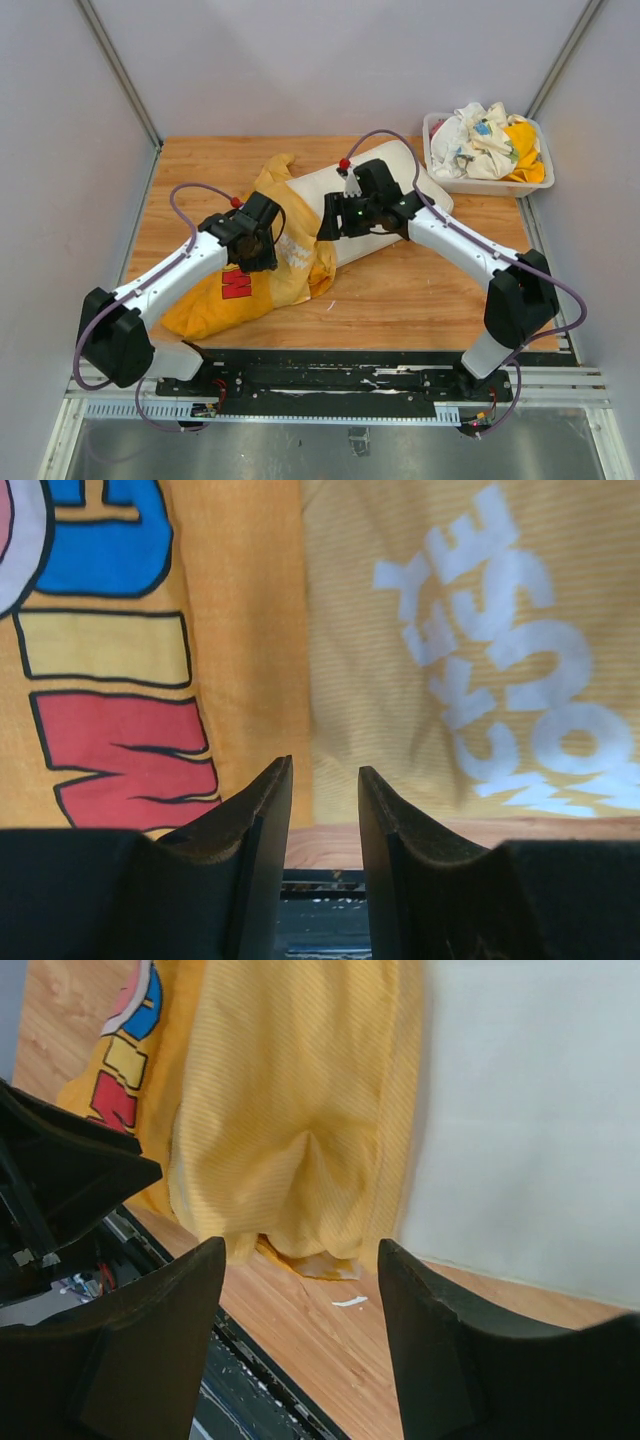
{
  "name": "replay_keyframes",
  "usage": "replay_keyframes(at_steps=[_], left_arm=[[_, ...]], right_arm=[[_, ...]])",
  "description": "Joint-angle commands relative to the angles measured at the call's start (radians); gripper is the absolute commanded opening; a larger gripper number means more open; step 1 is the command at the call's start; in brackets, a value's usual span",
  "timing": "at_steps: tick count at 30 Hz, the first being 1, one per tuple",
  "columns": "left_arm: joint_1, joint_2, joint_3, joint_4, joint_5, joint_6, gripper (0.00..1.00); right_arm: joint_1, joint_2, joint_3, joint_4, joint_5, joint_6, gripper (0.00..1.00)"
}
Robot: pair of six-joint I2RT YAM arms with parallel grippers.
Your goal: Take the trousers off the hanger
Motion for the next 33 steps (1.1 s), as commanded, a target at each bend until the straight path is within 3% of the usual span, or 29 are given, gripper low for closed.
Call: replay_keyframes(at_steps=[1,9,13,16,18,21,28,33], left_arm=[[-0.033,0.018,-0.031,-0.026,-0.077,-0.051,0.38],[-0.075,0.097,-0.053,-0.067,-0.177,-0.064,0.38],[-0.076,0.137,-0.048,-0.065,-0.206,-0.067,0.33],[-0.076,0.17,-0.023,-0.117,-0.273,-0.069,0.21],[-0.076,0.168,-0.007,-0.143,-0.305,-0.071,0.05],[-0.076,0.15,0.031,-0.171,-0.324,-0.073,0.0],[-0.053,0.18,0.352,-0.375,-0.531,-0.039,0.0],[0.093,0.207,0.581,-0.353,-0.563,0.109,0.0]], right_arm=[[0.003,-0.047,-0.064,0.013,0.039,-0.012,0.64],[0.006,-0.081,-0.116,0.051,0.016,-0.005,0.64],[0.009,-0.073,-0.137,0.06,0.005,0.0,0.64],[0.011,-0.081,-0.153,0.07,0.006,-0.001,0.64],[0.011,-0.081,-0.159,0.07,0.017,-0.005,0.64],[0.012,-0.067,-0.166,0.071,0.02,-0.006,0.64],[0.011,-0.039,-0.173,0.055,0.049,-0.008,0.64],[0.012,-0.033,-0.166,0.046,0.054,-0.008,0.64]])
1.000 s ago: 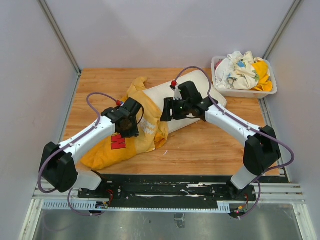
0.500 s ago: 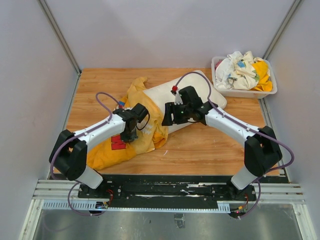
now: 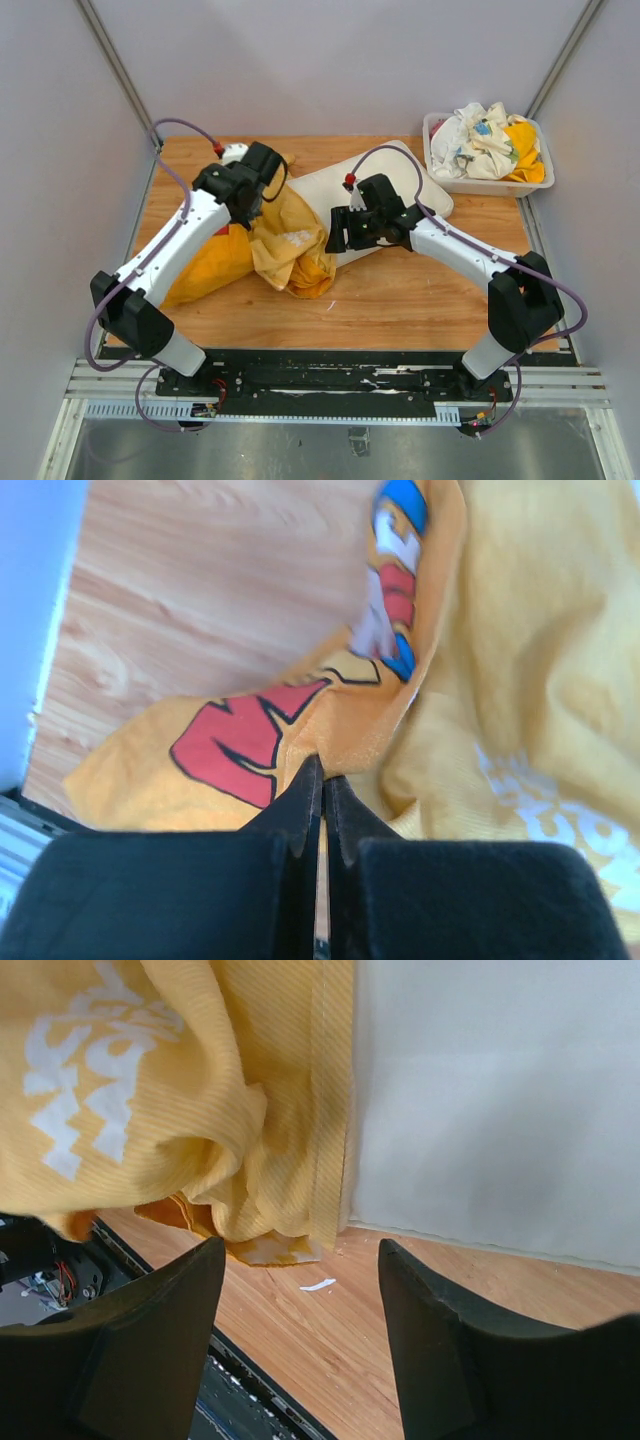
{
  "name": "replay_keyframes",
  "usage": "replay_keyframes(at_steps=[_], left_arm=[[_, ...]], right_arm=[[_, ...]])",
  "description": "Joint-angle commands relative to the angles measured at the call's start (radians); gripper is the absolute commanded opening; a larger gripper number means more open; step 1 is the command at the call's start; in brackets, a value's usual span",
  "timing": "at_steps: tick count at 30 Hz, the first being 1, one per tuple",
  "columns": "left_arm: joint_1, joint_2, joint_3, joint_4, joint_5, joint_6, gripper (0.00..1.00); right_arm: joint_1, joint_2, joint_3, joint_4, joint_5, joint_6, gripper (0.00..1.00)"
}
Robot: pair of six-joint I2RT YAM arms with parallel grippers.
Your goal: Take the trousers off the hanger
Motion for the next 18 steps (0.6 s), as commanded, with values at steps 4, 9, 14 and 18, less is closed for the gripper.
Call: replay_keyframes(at_steps=[4,9,14,18], left_arm=[[0.178,0.079,0.318,-0.048,-0.116,0.176,0.0],[0.243,0.115,0.436,0.001,-0.109,0.207,0.0],[0.33,0.154,0.371,0.091,-0.118,0.255,0.04],[0.432,0.206,0.289,0.153,-0.029,0.274,0.09]], right_arm=[[0.011,0.021,0.005,-0.022,0.03,-0.006,0.64],[0.011,0.035,0.019,-0.034,0.032,-0.009,0.64],[0.011,0.045,0.041,-0.054,0.038,-0.015,0.64],[0.011,0.055,0.05,-0.058,0.042,-0.018,0.64]])
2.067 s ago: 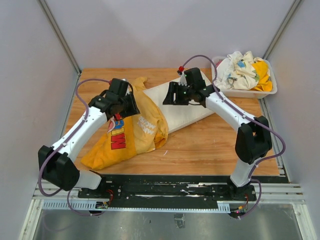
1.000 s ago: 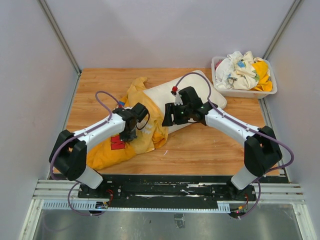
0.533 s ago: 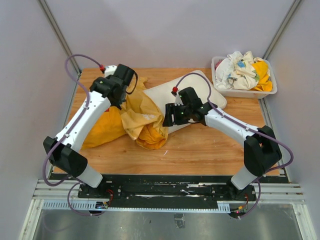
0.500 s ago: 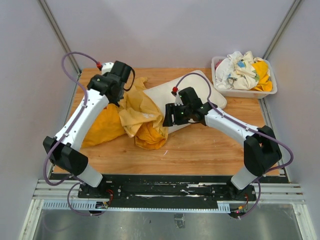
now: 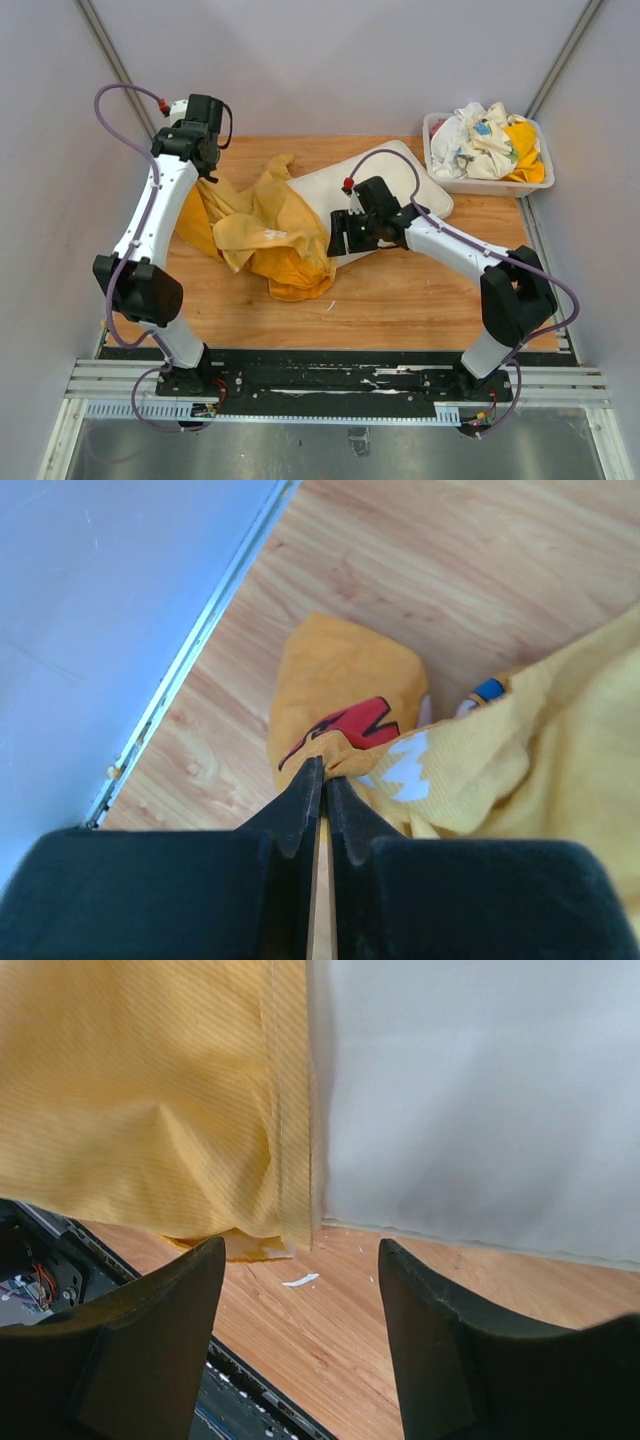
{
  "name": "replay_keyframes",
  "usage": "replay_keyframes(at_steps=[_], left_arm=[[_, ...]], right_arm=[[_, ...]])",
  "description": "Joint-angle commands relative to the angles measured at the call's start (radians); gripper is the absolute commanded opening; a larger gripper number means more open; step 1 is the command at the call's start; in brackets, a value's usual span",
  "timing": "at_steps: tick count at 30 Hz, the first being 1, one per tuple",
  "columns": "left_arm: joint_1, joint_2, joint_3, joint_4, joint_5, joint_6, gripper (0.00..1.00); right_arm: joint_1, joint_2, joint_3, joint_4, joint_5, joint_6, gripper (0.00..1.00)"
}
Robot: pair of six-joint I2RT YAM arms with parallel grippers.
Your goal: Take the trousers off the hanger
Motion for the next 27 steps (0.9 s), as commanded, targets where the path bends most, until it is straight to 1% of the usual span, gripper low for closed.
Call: replay_keyframes(at_steps=[1,3,6,8,10,18,20,22,24,26,27], left_arm=[[0.092,0.064,-0.076,0.09,0.047,0.045,0.15],[0.102,0.081,-0.076,0.073,0.055,0.034,0.25],[0.103,0.03,-0.111,0.102,0.173,0.0,0.32],[0.1,-0.027,-0.167,0.129,0.271,-0.016,0.34],[0.08,-0.079,-0.223,0.142,0.326,-0.038,0.35],[-0.096,-0.216,-0.41,0.124,0.335,-0.134,0.36],[-0.116,-0.237,-0.417,0.101,0.314,-0.156,0.37],[-0.128,-0.264,-0.402,0.1,0.332,-0.181,0.38],[-0.145,-0.295,-0.417,0.173,0.418,-0.21,0.55],[-0.164,-0.284,-0.437,0.235,0.452,-0.263,0.57],[-0.169,-0.261,-0.44,0.261,0.468,-0.283,0.53]], right_arm=[[0.011,0.019,0.049,-0.028,0.019,-0.019,0.64],[0.011,0.021,0.055,-0.032,0.02,-0.024,0.64],[0.011,0.022,0.059,-0.03,0.022,-0.028,0.64],[0.012,0.026,0.058,-0.027,0.022,-0.029,0.64],[0.011,0.033,0.059,-0.027,0.02,-0.032,0.64],[0.011,0.072,0.082,-0.026,0.007,-0.036,0.64],[0.01,0.076,0.087,-0.03,0.016,-0.038,0.64],[0.002,0.062,0.077,-0.039,0.049,-0.041,0.64],[-0.03,0.037,0.047,-0.023,0.06,-0.032,0.64],[-0.07,0.009,0.015,0.004,0.048,-0.018,0.64],[-0.088,-0.004,0.005,0.015,0.047,-0.016,0.64]])
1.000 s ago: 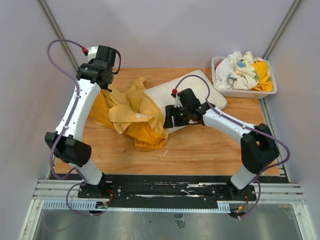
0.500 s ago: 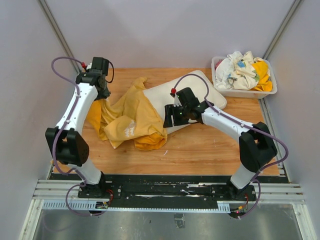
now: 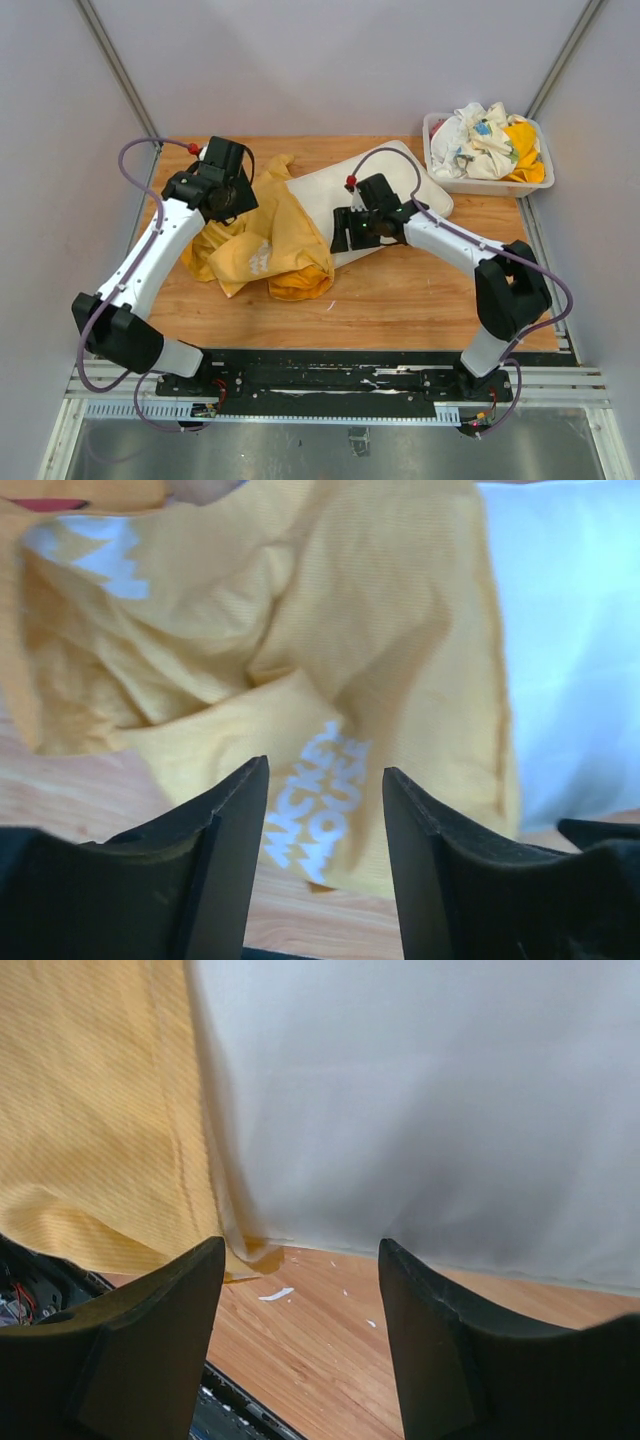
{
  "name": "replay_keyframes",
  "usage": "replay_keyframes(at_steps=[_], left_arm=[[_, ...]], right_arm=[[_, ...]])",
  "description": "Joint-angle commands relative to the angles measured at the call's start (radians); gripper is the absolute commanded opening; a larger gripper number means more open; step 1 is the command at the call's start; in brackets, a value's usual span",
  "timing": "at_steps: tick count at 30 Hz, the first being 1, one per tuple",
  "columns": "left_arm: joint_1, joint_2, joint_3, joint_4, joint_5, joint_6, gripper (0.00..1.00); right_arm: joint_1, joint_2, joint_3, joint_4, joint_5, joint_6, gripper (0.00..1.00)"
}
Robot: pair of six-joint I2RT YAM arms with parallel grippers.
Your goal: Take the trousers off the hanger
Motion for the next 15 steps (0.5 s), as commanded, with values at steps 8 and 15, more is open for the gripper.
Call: replay_keyframes(at_steps=[8,15], left_arm=[[-0.104,0.276,0.165,0.13,0.17,-0.177,0.42],[-0.175,0.461,0.3,0.087,0.218,-0.211,0.48]], right_arm=[[-0.146,-0.172,-0.081,0.022,0.082,-0.003,0.65],[-0.177,-0.243,-0.165,0.045,0.096,0.015,0.65]])
